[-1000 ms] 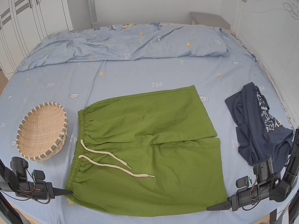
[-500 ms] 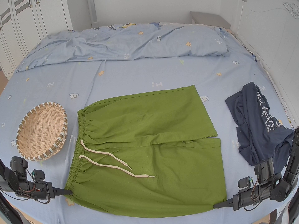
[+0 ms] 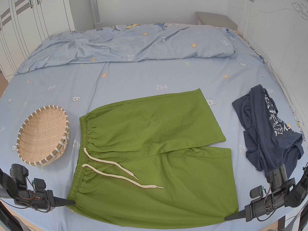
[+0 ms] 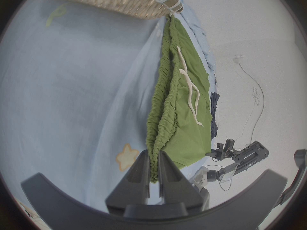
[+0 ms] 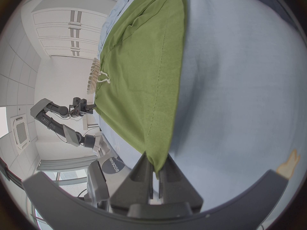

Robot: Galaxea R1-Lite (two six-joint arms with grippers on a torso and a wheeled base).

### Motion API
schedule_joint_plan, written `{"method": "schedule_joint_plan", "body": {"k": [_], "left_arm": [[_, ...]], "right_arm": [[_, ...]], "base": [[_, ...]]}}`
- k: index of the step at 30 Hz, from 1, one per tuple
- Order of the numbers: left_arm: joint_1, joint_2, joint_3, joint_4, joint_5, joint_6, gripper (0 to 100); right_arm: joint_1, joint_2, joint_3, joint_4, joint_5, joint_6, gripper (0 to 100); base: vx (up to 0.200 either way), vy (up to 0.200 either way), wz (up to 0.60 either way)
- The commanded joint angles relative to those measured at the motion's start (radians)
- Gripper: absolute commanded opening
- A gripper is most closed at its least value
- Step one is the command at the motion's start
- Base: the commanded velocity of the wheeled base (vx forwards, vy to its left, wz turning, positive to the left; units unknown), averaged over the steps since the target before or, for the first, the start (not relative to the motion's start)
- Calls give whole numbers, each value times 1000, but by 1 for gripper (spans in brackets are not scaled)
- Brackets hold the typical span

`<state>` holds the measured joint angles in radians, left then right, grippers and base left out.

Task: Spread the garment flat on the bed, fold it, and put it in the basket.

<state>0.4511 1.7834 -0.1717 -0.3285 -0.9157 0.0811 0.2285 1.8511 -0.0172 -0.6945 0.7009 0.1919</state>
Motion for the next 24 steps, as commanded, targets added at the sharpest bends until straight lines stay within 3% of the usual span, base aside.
{"method": "schedule_joint_plan", "body": {"k": [1,9,18,21,24], "left_arm": [[41,-61,17,97,3,6,0],[66,-133,124,109,11,23,0],[51,-179,136,121,11,2,0],[44,-243,52,217,11,-58,0],[32,-325,-103,421,9,-135,0]], "right_arm": [[-1,-188,17,135,-9,-3,0],[-9,-320,17,352,-9,-83,0],[-29,-391,-24,392,-11,-71,0],[-46,-432,-147,477,-18,-37,0],[-44,-470,-337,670,-20,-17,0]], "base": [[0,0,0],[0,0,0],[0,0,0],[0,0,0],[0,0,0]]}}
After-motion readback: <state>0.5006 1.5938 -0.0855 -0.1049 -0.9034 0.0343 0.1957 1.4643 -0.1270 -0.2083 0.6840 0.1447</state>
